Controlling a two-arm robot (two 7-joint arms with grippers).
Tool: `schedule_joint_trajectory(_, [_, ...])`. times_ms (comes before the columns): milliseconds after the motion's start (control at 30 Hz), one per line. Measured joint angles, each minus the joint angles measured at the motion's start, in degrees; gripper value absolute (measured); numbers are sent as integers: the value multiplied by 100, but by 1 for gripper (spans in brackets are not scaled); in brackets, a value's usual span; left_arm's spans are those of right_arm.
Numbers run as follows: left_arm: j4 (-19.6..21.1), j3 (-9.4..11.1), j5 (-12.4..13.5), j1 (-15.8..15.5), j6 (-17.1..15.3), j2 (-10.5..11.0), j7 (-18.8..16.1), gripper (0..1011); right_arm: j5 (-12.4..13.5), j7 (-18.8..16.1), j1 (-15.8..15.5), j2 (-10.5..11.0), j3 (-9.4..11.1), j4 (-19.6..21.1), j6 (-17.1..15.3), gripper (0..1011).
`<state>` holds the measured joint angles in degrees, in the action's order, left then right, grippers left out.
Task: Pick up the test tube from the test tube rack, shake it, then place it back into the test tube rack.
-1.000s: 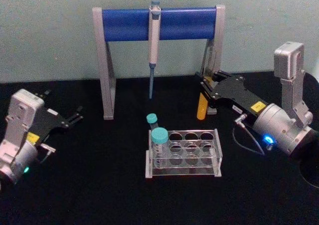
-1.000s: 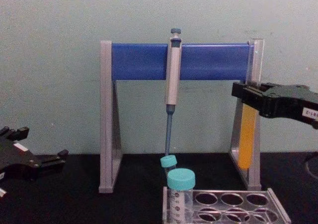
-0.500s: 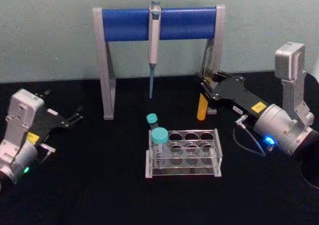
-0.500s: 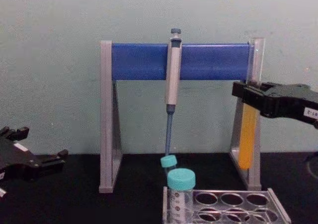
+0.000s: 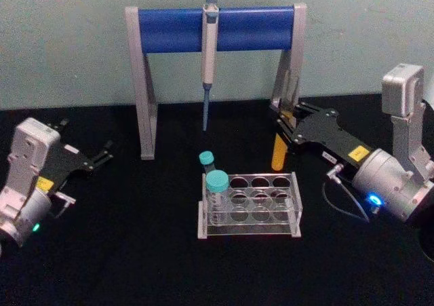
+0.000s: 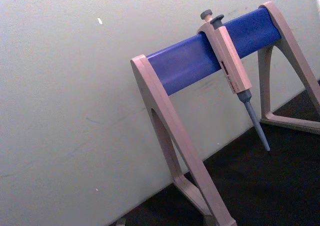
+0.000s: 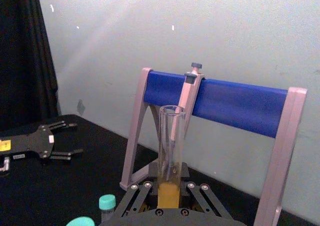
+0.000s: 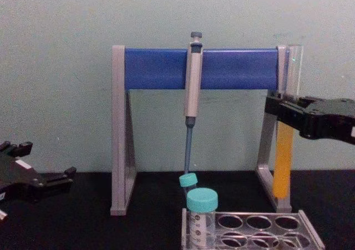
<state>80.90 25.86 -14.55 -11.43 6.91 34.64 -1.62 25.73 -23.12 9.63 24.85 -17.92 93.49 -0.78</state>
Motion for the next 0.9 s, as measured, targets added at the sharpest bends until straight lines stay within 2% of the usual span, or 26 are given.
schedule_joint_trajectory(400, [0, 0, 0, 0, 0, 0, 0, 1001, 46, 95, -321, 123, 70, 219, -95, 227])
schedule_joint_trajectory(900, [0, 0, 0, 0, 0, 0, 0, 1001, -44, 179, -370, 99, 56, 192, -156, 227])
